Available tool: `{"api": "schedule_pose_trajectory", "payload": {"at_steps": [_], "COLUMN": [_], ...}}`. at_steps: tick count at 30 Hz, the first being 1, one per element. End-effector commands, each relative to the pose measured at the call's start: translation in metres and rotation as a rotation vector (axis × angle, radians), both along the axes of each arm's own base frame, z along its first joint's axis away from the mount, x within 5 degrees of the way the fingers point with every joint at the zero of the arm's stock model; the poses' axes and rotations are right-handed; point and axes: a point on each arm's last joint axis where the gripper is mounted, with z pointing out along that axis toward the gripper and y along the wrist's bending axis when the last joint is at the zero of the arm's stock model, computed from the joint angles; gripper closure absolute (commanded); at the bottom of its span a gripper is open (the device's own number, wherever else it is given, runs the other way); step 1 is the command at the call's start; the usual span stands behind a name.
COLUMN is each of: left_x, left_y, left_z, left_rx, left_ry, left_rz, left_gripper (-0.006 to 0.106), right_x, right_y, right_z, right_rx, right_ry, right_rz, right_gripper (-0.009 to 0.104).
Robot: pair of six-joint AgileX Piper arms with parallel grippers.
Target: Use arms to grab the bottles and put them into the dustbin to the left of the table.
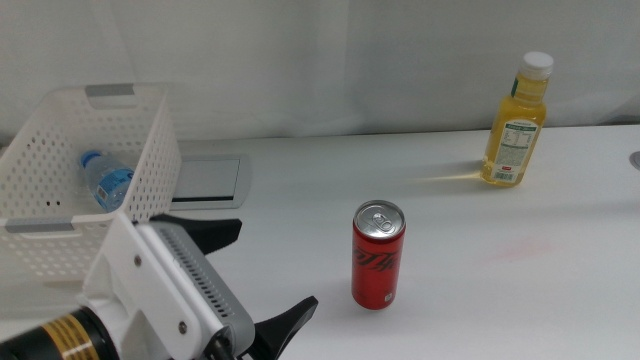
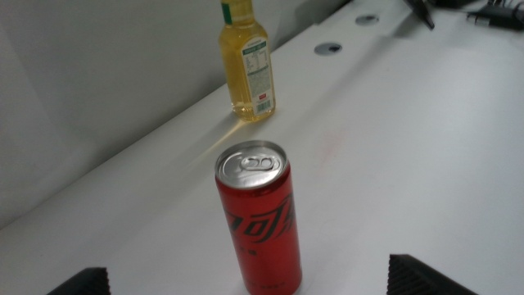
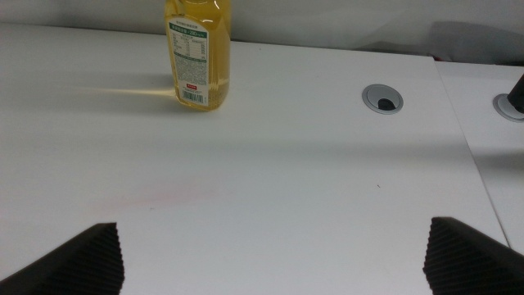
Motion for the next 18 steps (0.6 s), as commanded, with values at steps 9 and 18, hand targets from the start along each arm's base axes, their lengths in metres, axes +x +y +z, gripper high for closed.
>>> {"api": "schedule_pose_trajectory", "payload": {"at_steps": [9,18], "left_x": [0.023,0.045], "left_y": [-0.022,-0.044], "left_z": [-0.054,-0.101], "left_rx": [-0.147,-0.202], "left_ry": [0.057,0.085], "left_rz": [0.074,0.087], "left_gripper": [0.013,0.013], "right_x": [0.001,0.002], "right_y": [0.0,0.001], "right_z": [0.005,0.007], "right_rx": [0.0,0.006], "right_ry": [-0.043,-0.073], "right_rz": [0.005,0.014], "right_gripper": [-0.008,-0.008]}}
